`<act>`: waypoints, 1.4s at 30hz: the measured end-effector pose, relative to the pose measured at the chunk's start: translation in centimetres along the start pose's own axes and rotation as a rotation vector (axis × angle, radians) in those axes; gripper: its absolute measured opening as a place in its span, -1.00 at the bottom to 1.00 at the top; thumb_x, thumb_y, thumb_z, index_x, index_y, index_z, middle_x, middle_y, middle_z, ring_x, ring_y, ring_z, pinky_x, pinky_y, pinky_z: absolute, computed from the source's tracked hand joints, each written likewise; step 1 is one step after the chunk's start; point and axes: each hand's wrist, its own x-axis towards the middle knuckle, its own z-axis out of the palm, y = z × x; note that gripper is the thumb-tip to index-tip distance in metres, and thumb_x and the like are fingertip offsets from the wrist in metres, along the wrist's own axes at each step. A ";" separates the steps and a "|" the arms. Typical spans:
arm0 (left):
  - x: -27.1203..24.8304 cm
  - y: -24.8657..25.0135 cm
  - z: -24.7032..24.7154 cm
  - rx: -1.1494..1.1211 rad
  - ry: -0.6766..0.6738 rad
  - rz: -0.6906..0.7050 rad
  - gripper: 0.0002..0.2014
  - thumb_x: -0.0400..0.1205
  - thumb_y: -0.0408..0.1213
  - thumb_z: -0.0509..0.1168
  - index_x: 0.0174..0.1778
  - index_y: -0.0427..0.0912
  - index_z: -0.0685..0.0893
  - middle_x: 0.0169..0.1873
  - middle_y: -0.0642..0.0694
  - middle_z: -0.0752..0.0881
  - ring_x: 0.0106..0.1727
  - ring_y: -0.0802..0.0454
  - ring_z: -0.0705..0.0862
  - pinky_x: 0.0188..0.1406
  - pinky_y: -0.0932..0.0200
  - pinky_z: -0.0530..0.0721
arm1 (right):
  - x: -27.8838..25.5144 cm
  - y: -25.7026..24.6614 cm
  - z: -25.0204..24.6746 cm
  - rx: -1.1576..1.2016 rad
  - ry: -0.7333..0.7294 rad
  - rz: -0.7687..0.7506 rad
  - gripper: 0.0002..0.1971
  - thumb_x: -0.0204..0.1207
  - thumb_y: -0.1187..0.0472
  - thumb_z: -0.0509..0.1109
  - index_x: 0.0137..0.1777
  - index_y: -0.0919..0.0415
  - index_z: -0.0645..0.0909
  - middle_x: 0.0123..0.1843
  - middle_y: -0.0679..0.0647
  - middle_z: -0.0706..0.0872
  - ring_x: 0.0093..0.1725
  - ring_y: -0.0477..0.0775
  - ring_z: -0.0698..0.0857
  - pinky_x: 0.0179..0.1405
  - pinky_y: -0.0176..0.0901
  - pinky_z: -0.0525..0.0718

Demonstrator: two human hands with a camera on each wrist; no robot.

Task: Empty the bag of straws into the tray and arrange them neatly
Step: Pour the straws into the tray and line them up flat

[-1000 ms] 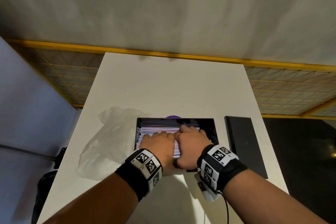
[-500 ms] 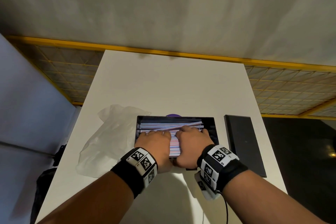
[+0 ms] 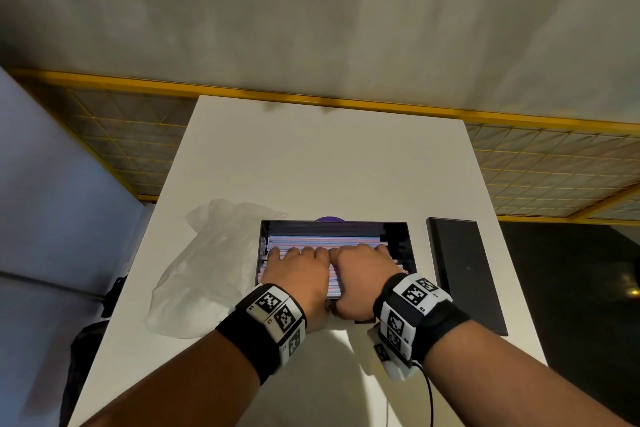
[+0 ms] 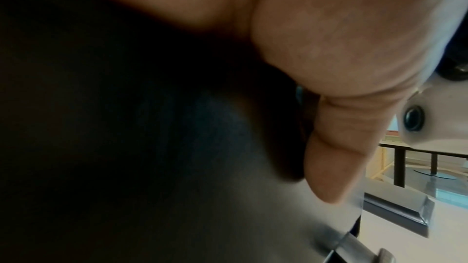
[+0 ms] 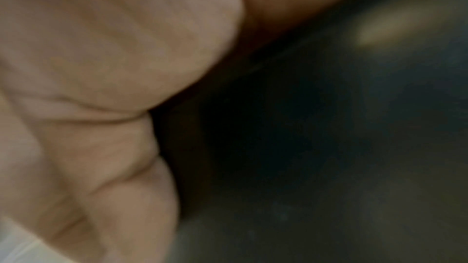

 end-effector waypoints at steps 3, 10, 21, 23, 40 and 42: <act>-0.1 0.1 0.2 -0.018 -0.011 -0.020 -0.27 0.50 0.05 0.39 0.54 -0.13 0.31 0.44 -0.12 0.51 0.54 -0.15 0.43 0.62 -0.26 0.22 | -0.1 -0.3 0.1 -0.005 0.006 -0.043 -0.49 0.36 -0.09 0.43 0.31 0.02 0.50 0.18 0.03 0.72 0.23 0.19 0.67 0.37 0.14 0.48; -0.8 -1.9 0.6 0.007 0.085 0.025 -0.40 0.48 0.08 0.33 0.41 -0.09 0.45 0.30 -0.10 0.55 0.33 -0.15 0.56 0.32 -0.04 0.48 | -1.0 1.8 0.2 -0.112 0.024 0.085 -0.54 0.23 -0.18 0.41 0.07 0.02 0.50 0.00 -0.02 0.72 0.09 0.16 0.71 0.29 0.08 0.53; -0.2 -1.6 0.4 -0.047 0.020 0.043 -0.41 0.43 0.06 0.37 0.37 -0.03 0.47 0.24 -0.02 0.59 0.31 -0.08 0.59 0.33 -0.05 0.53 | -0.8 0.7 0.0 -0.066 -0.015 0.090 -0.60 0.15 0.04 0.34 0.04 0.00 0.47 0.02 -0.03 0.64 0.12 0.17 0.63 0.34 0.22 0.40; -0.3 -1.5 0.3 -0.041 0.023 0.036 -0.41 0.44 0.06 0.36 0.38 -0.03 0.48 0.25 -0.03 0.56 0.32 -0.09 0.57 0.31 -0.06 0.51 | -0.7 0.7 0.0 -0.064 -0.016 0.083 -0.53 0.15 0.02 0.34 0.13 0.00 0.53 0.15 0.00 0.57 0.22 0.17 0.57 0.38 0.23 0.39; -0.5 -1.4 0.1 -0.001 0.001 0.018 -0.38 0.46 0.02 0.40 0.43 -0.05 0.43 0.25 -0.05 0.58 0.32 -0.11 0.59 0.29 -0.06 0.53 | -0.5 0.3 -0.7 -0.072 -0.072 0.139 -0.67 0.18 0.04 0.38 -0.02 0.01 0.52 -0.15 -0.05 0.63 -0.07 0.14 0.65 0.29 0.13 0.49; -0.5 -1.5 0.2 -0.004 0.014 0.011 -0.40 0.46 0.02 0.39 0.41 -0.04 0.45 0.23 -0.04 0.62 0.28 -0.11 0.63 0.27 -0.03 0.54 | -0.5 0.3 -0.6 -0.082 -0.064 0.154 -0.68 0.21 0.04 0.38 -0.02 0.02 0.52 -0.19 -0.05 0.60 -0.12 0.14 0.61 0.20 0.05 0.49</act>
